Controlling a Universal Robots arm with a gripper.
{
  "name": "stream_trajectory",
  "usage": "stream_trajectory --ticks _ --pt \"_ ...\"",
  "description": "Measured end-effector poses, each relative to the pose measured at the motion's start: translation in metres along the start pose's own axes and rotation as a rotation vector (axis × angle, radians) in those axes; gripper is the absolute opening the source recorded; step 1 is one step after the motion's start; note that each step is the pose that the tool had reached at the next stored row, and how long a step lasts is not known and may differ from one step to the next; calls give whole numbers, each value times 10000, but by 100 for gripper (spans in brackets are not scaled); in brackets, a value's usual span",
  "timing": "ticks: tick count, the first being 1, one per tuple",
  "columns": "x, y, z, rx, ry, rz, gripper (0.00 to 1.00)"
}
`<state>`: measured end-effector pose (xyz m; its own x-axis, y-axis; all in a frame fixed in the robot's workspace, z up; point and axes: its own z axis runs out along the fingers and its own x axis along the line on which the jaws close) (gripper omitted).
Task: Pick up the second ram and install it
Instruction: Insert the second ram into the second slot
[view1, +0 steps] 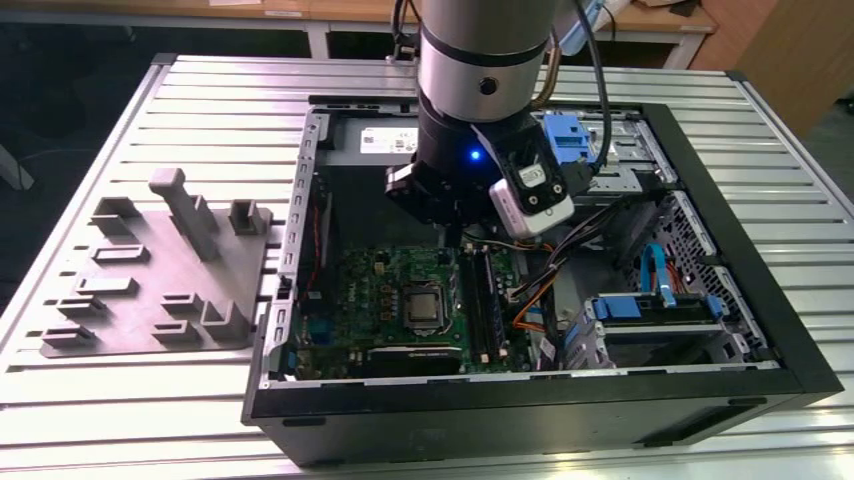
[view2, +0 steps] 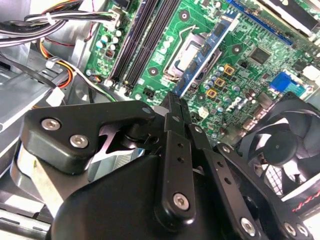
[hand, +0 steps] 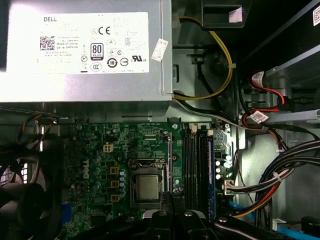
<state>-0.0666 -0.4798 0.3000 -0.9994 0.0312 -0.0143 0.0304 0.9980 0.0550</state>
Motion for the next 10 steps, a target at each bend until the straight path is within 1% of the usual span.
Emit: stream_trajectory --ticks 4,10 --pt "-16 0 14 -3 10 -174 12" --pt "-85 0 48 -4 12 -215 12"
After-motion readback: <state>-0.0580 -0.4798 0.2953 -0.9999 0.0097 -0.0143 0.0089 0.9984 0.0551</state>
